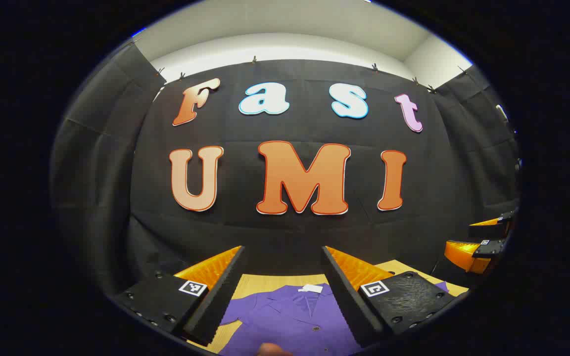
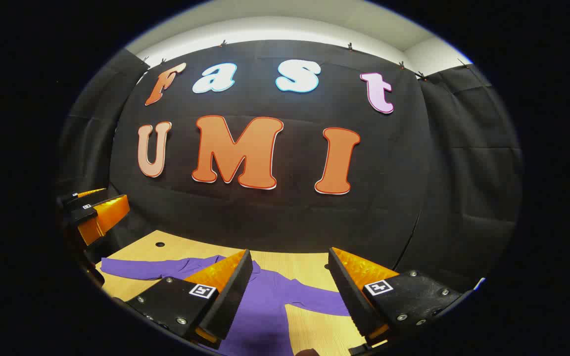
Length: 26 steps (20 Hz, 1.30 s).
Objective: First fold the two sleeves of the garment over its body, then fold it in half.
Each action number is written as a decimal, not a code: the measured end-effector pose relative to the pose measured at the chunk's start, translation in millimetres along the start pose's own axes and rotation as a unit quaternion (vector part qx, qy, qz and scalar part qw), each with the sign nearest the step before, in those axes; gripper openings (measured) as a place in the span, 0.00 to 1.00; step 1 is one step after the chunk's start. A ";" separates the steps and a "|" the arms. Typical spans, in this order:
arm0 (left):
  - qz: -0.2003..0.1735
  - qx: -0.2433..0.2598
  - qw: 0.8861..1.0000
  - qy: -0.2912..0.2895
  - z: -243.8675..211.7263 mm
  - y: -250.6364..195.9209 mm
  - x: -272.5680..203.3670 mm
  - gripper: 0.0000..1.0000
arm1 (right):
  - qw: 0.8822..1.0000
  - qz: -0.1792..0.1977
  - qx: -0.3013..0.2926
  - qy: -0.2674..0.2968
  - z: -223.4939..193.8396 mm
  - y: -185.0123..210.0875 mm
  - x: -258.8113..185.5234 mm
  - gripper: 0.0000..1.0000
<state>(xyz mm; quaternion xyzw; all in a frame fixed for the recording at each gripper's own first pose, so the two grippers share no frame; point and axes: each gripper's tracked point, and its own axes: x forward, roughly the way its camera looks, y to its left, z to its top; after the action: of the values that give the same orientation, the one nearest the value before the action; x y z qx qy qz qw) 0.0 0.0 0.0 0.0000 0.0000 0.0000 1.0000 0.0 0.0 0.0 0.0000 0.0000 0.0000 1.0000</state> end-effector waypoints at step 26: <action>0.001 0.034 0.999 -0.026 6.7 -55.8 32.7 0.95 | 0.987 -0.099 0.030 0.124 -110.2 -124.9 66.9 0.94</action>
<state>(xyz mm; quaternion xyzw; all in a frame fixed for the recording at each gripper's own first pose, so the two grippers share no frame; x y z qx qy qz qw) 32.7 -55.8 6.7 0.0343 -0.0255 0.0006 0.9991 66.9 -124.9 -110.2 0.0301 0.1240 -0.0991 0.9869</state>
